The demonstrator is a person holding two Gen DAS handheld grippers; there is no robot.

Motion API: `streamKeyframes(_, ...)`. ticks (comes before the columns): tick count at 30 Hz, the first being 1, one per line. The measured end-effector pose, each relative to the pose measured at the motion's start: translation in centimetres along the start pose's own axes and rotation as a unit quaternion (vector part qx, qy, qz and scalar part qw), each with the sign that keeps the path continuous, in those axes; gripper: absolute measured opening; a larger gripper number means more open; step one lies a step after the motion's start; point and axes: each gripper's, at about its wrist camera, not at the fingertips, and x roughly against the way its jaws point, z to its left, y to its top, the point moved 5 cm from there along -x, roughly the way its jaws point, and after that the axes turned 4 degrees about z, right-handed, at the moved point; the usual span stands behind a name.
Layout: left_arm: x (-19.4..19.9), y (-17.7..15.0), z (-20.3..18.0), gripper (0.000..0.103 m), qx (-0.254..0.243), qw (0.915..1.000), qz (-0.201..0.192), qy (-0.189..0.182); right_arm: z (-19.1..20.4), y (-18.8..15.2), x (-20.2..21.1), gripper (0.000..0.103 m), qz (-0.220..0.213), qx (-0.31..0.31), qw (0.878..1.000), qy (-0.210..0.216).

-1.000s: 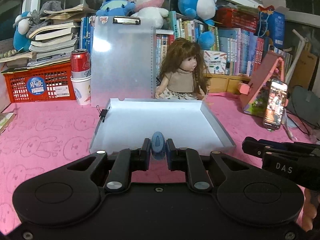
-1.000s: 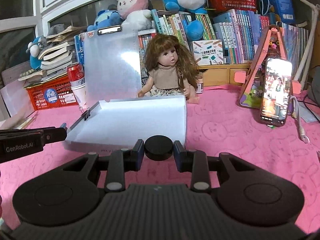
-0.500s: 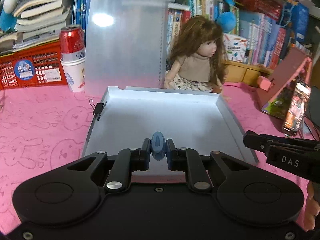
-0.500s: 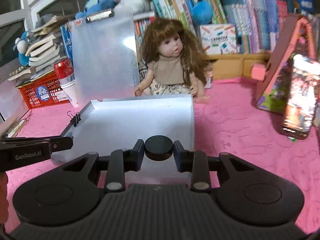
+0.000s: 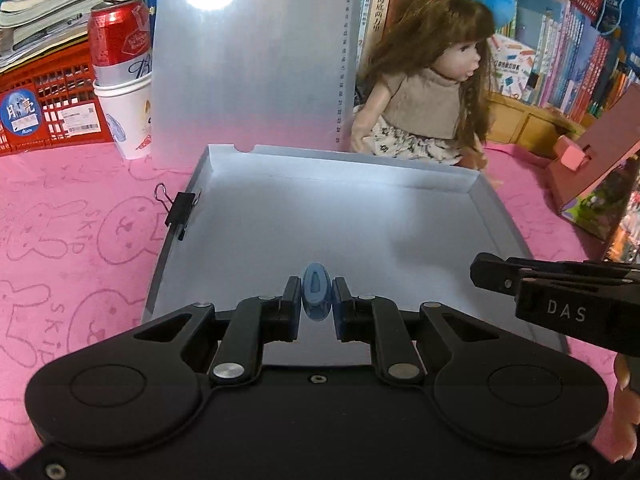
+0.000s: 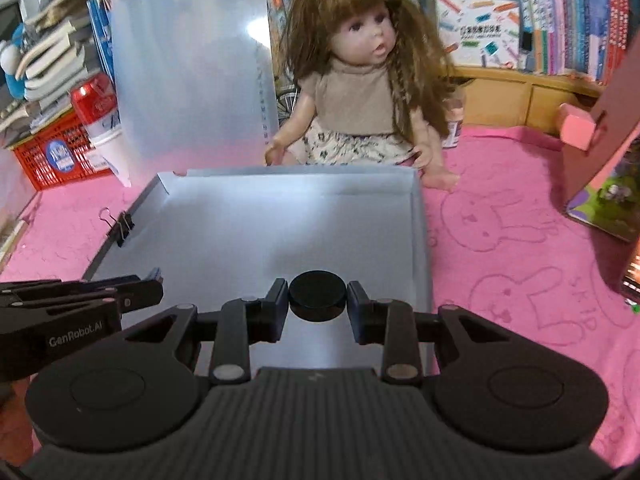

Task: Organize rigid objects
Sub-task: 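Carry the blue clip and black disc with both tools into the white box tray, then open both tools to release the clip and disc inside the tray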

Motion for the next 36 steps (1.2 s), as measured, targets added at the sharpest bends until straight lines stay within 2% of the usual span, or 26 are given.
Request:
streamKeyframes(16,-2.8,-0.2,0.0,0.016,-0.008,0.9996,0.024,0.009,0.1,0.2,-3.1,0.037,0.043,0.011,0.999,-0.015)
streamKeyframes(32,-3.3,-0.4,-0.3,0.016,-0.019,0.9995,0.021,0.015,0.3,0.3,-3.6,0.040,0.045,0.020,0.999,-0.019)
streamKeyframes(33,-3.2,-0.4,-0.3,0.017,-0.020,0.9995,0.019,0.016,0.3,0.3,-3.6,0.041,0.043,0.021,0.999,-0.018)
streamKeyframes(34,-3.1,-0.4,-0.3,0.022,-0.020,0.9995,0.019,0.017,0.3,0.3,-3.5,0.043,0.041,0.020,0.999,-0.018)
streamKeyframes(35,-3.1,-0.4,-0.2,0.030,-0.020,0.9995,0.018,0.017,0.3,0.3,-3.4,0.052,0.038,0.020,0.999,-0.018)
streamKeyframes(36,-3.0,-0.4,-0.2,0.034,-0.020,0.9995,0.017,0.018,0.3,0.3,-3.3,0.054,0.035,0.021,0.999,-0.017)
